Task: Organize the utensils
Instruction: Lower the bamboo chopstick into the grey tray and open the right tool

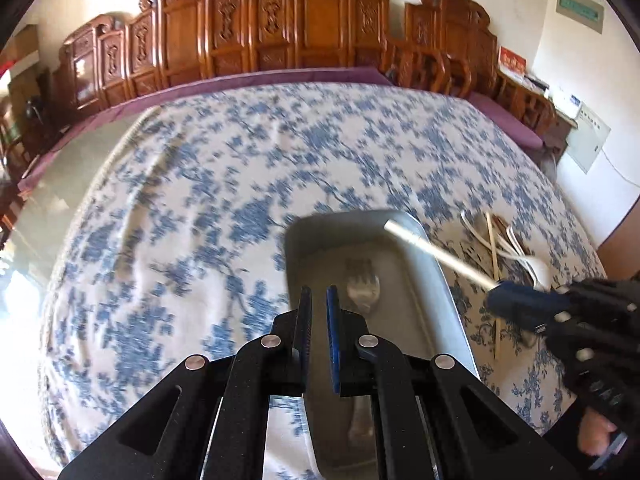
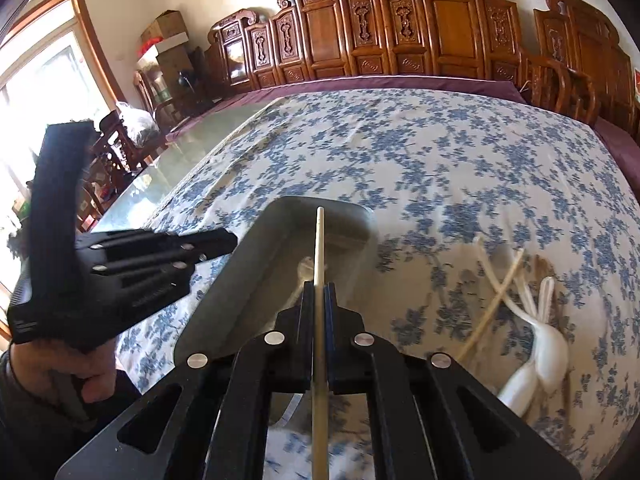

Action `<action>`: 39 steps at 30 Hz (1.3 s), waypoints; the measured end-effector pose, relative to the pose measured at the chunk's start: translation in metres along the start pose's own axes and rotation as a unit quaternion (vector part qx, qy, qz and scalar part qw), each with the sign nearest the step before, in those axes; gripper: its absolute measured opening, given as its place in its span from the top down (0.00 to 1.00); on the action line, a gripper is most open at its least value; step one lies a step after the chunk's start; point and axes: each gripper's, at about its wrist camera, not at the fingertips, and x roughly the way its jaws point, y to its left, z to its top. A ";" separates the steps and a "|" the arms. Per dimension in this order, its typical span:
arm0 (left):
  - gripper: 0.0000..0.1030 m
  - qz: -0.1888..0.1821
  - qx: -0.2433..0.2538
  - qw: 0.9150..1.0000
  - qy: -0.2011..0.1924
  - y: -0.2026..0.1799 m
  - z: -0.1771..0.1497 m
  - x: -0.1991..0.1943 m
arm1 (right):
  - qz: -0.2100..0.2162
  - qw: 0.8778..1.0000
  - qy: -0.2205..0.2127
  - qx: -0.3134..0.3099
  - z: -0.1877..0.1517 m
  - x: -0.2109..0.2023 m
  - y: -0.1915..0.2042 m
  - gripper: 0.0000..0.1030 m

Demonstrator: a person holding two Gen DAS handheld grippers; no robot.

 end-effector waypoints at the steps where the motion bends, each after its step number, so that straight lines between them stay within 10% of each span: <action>1: 0.94 -0.003 -0.004 1.000 -0.001 0.004 0.002 -0.001 | 0.000 1.000 0.005 0.000 0.001 0.007 0.005 0.94; 15: 0.94 0.002 -0.037 0.999 -0.032 0.051 0.006 -0.028 | -0.006 0.998 0.050 0.031 0.003 0.074 0.032 0.93; 27: 0.94 -0.015 -0.020 0.999 -0.036 0.033 0.006 -0.029 | -0.005 1.000 0.017 0.003 -0.001 0.026 0.015 0.83; 31: 0.70 -0.028 -0.010 0.999 -0.040 0.018 0.007 -0.027 | -0.034 0.999 0.007 -0.006 -0.004 -0.002 -0.010 0.83; 39: 0.61 -0.060 0.016 0.997 -0.038 -0.024 0.013 -0.019 | -0.096 0.995 0.012 -0.005 -0.011 -0.036 -0.080 0.83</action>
